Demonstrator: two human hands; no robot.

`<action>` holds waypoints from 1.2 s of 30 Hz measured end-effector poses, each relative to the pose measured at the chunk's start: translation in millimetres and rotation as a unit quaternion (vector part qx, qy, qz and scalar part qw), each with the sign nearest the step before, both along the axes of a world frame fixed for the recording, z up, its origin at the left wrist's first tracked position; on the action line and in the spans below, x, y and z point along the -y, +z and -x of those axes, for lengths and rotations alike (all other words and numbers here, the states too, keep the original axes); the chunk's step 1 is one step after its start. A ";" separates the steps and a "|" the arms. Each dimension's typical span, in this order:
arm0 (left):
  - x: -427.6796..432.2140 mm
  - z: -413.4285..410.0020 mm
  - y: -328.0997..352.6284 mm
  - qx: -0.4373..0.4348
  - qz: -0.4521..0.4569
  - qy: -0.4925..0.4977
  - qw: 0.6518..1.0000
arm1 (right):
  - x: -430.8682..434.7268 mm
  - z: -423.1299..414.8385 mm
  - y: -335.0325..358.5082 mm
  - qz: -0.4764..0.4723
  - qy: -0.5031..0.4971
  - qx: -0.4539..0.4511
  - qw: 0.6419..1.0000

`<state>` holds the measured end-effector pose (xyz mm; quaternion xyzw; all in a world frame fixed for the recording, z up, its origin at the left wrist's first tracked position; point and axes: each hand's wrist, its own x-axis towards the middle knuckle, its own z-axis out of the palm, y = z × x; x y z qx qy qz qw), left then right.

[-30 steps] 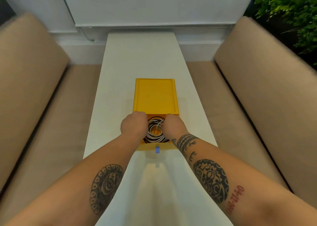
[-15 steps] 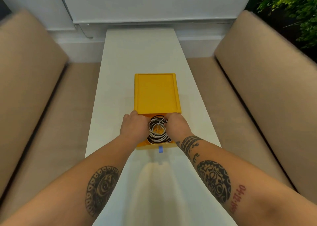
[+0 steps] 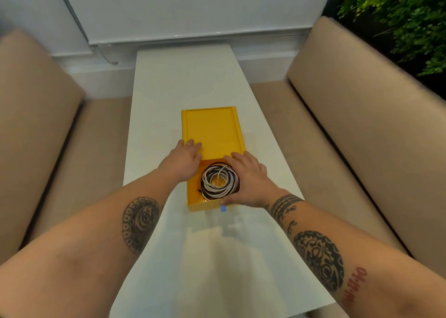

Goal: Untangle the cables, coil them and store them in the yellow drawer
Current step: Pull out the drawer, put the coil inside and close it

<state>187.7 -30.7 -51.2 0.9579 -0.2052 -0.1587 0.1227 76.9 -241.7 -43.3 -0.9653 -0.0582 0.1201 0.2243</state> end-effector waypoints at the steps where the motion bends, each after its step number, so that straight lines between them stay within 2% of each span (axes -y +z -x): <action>1: 0.0 -2.2 0.6 -0.003 -0.012 -0.009 1.000 | 1.5 2.6 -5.0 0.009 -0.003 -0.007 1.000; 4: 0.0 -4.8 6.4 0.034 -0.020 -0.003 0.999 | 5.4 5.1 -16.8 0.018 -0.037 -0.024 0.999; 7: -0.7 -15.5 6.6 0.069 -0.035 -0.004 0.997 | 10.4 2.7 -25.4 -0.031 -0.073 -0.045 0.996; 10: -3.4 -31.0 7.4 0.055 -0.025 0.011 0.998 | 13.9 1.2 -28.7 -0.069 -0.077 -0.062 0.993; 13: -2.0 -38.3 6.8 0.052 -0.028 -0.016 0.998 | 14.9 2.2 -30.0 -0.071 -0.074 -0.055 0.993; 19: -2.4 -49.3 2.7 0.039 -0.021 0.007 0.999 | 19.9 -2.6 -27.6 -0.074 -0.076 -0.029 0.994; 22: -0.6 -53.1 5.6 0.001 -0.072 0.004 0.997 | 21.6 -6.3 -24.4 -0.072 -0.078 -0.023 0.994; 25: 1.7 -57.7 8.4 0.007 -0.155 -0.065 0.986 | 23.6 -10.4 -22.6 -0.068 -0.082 -0.021 0.994; 30: 0.9 -61.3 8.2 0.022 -0.176 -0.086 0.980 | 28.1 -17.0 -21.9 -0.057 -0.085 -0.029 0.994; 33: -0.7 -61.7 6.4 0.010 -0.130 -0.055 0.990 | 29.0 -13.1 -26.3 -0.101 -0.119 -0.042 0.987; 36: -6.2 -58.1 -2.4 -0.002 0.019 0.050 0.999 | 25.3 -2.6 -42.4 -0.227 -0.205 -0.060 0.950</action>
